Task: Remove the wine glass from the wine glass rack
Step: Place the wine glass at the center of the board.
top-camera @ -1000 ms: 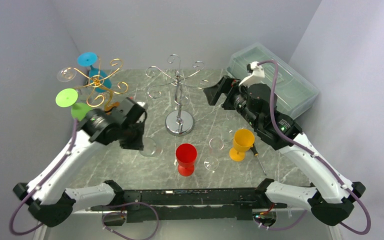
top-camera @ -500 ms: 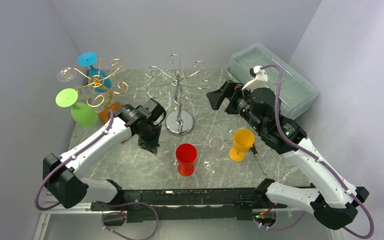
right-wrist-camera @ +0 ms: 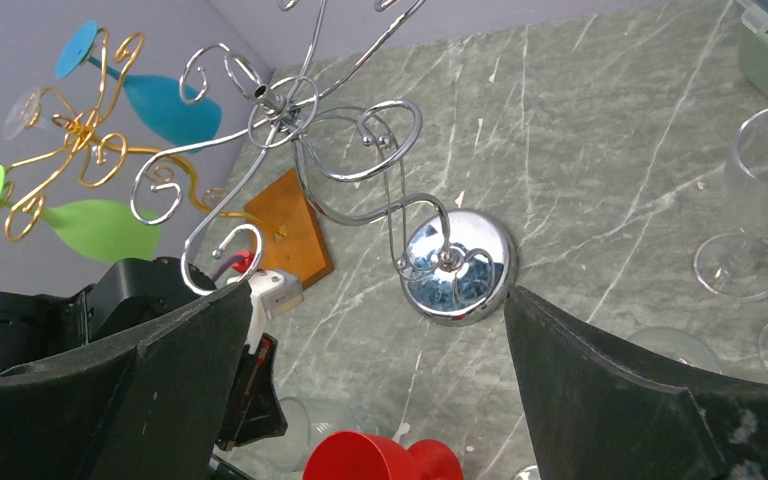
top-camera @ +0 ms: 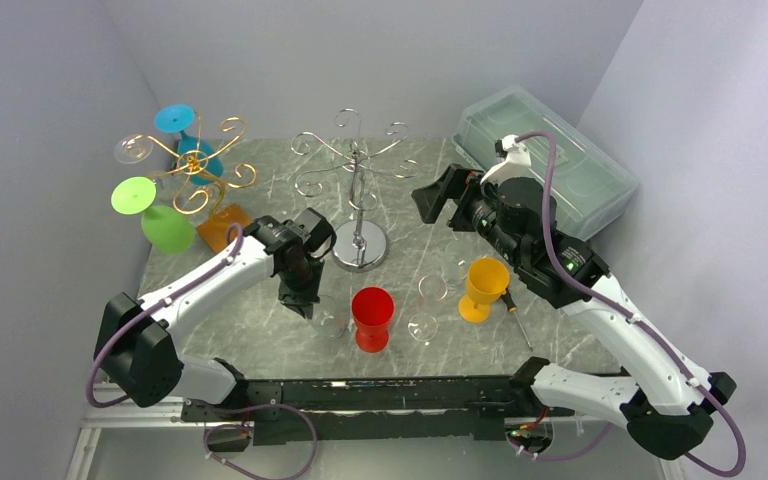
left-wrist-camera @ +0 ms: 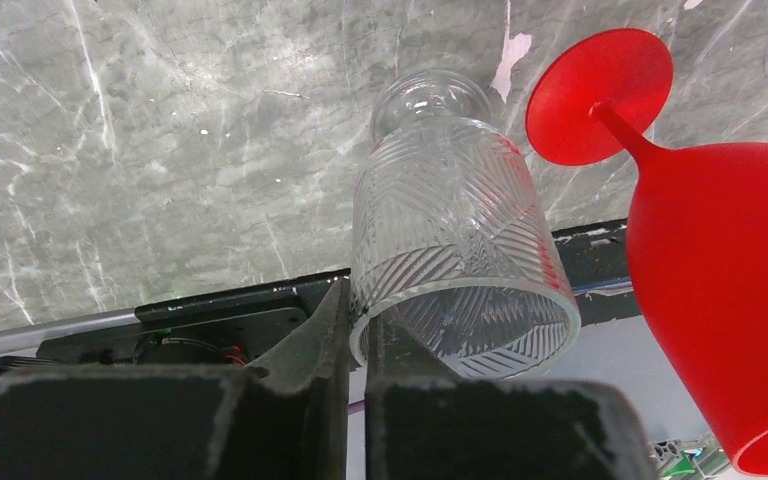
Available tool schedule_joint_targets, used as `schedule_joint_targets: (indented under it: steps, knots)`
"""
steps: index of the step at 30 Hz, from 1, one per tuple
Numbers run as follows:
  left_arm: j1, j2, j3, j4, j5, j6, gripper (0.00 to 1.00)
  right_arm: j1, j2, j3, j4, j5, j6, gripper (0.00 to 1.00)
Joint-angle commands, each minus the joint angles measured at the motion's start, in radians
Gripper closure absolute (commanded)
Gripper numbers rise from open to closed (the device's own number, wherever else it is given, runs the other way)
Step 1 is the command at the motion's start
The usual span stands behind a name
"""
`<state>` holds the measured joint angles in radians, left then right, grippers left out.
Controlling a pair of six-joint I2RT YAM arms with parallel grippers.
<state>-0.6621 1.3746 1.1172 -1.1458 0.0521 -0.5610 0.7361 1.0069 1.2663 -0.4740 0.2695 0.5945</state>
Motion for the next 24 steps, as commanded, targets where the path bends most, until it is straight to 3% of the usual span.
schedule_joint_targets:
  steps: [1,15,24]
  knots:
    - [0.003,0.004,0.001,0.030,0.015,0.014,0.88,-0.005,-0.001,0.000,0.015,-0.014,-0.001,0.00]
    - [0.003,-0.016,0.012,0.015,-0.018,0.013,0.58,-0.007,0.001,-0.010,0.026,-0.021,0.007,0.00]
    - [0.003,-0.089,0.056,-0.020,-0.049,-0.010,0.46,-0.008,0.004,-0.006,0.026,-0.023,0.011,0.00]
